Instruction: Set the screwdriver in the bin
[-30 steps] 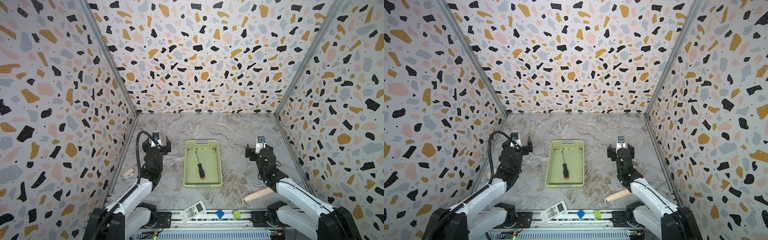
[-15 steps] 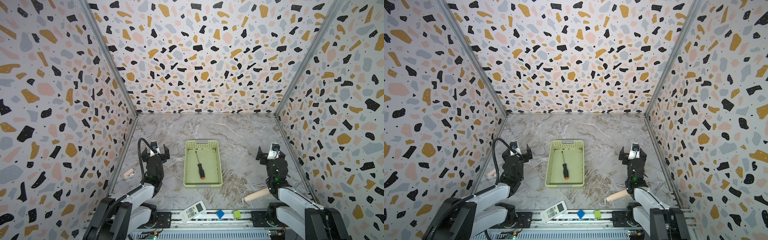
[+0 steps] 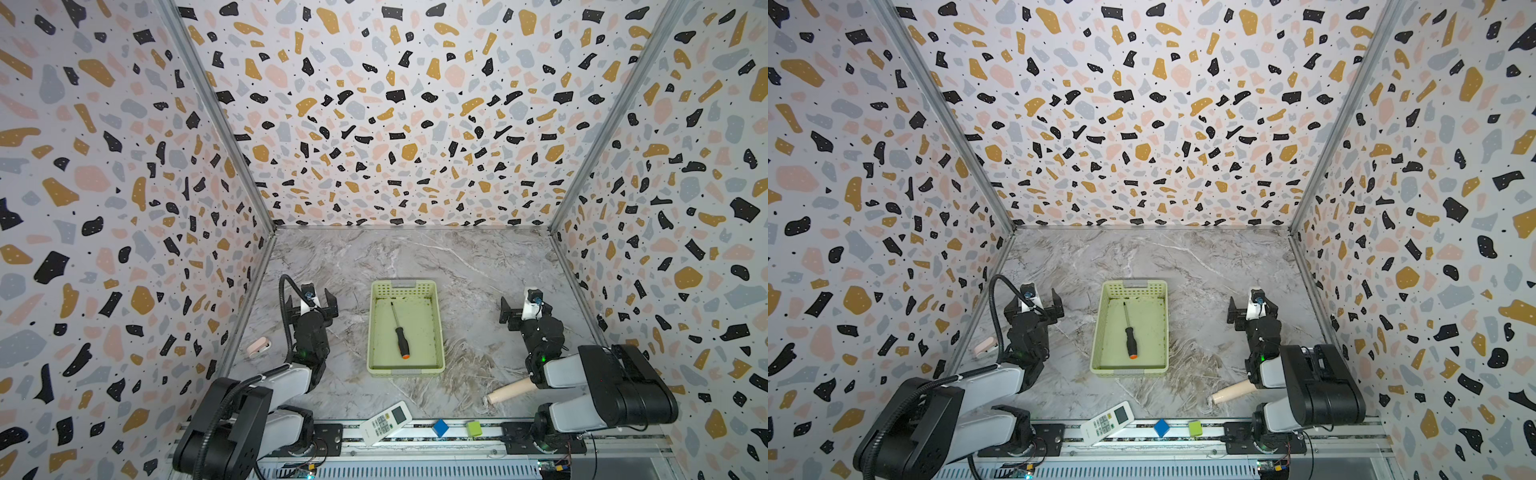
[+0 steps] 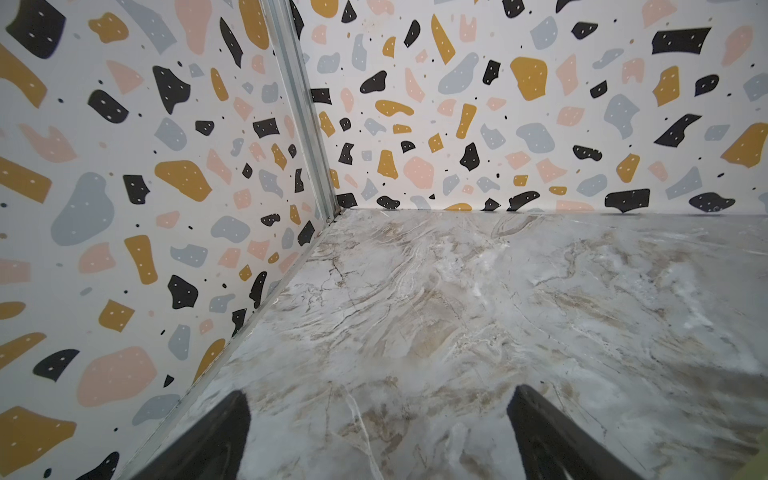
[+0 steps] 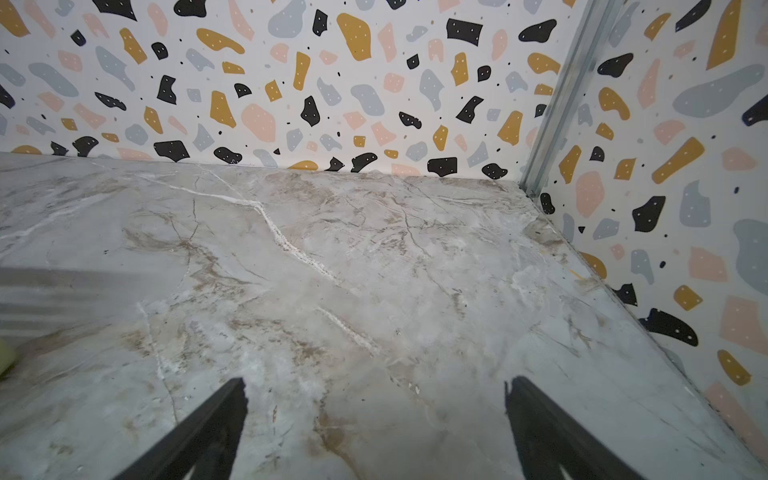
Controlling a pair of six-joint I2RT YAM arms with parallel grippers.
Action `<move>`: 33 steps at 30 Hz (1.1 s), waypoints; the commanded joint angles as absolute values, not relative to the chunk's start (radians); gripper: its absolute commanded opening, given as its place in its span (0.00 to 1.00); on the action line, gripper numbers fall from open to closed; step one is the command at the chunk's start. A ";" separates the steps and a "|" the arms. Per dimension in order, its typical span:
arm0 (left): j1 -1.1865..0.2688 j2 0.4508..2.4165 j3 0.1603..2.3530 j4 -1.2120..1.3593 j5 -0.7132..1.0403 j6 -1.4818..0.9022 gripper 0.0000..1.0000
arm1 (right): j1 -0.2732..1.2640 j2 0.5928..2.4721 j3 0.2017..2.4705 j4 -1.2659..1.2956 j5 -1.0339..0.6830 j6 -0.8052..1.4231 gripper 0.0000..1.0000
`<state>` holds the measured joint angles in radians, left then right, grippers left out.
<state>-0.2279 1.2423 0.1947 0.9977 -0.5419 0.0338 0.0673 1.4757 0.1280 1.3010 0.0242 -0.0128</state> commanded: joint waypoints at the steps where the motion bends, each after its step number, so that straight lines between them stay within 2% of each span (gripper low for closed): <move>1: -0.203 1.279 0.168 1.118 -0.522 0.023 1.00 | 0.106 1.470 0.154 1.337 0.011 -0.071 0.99; 7: -0.161 1.365 0.144 1.222 -0.407 0.026 1.00 | 0.115 1.486 0.174 1.335 0.033 -0.070 0.99; 13: -0.113 1.394 0.155 1.219 -0.325 0.003 0.99 | 0.088 1.488 0.198 1.263 0.052 -0.026 0.99; 30: -0.089 1.401 0.169 1.196 -0.339 -0.031 1.00 | 0.063 1.486 0.200 1.254 0.049 0.000 0.99; 33: -0.091 1.400 0.168 1.197 -0.334 -0.026 1.00 | 0.080 1.489 0.209 1.242 -0.018 -0.048 0.99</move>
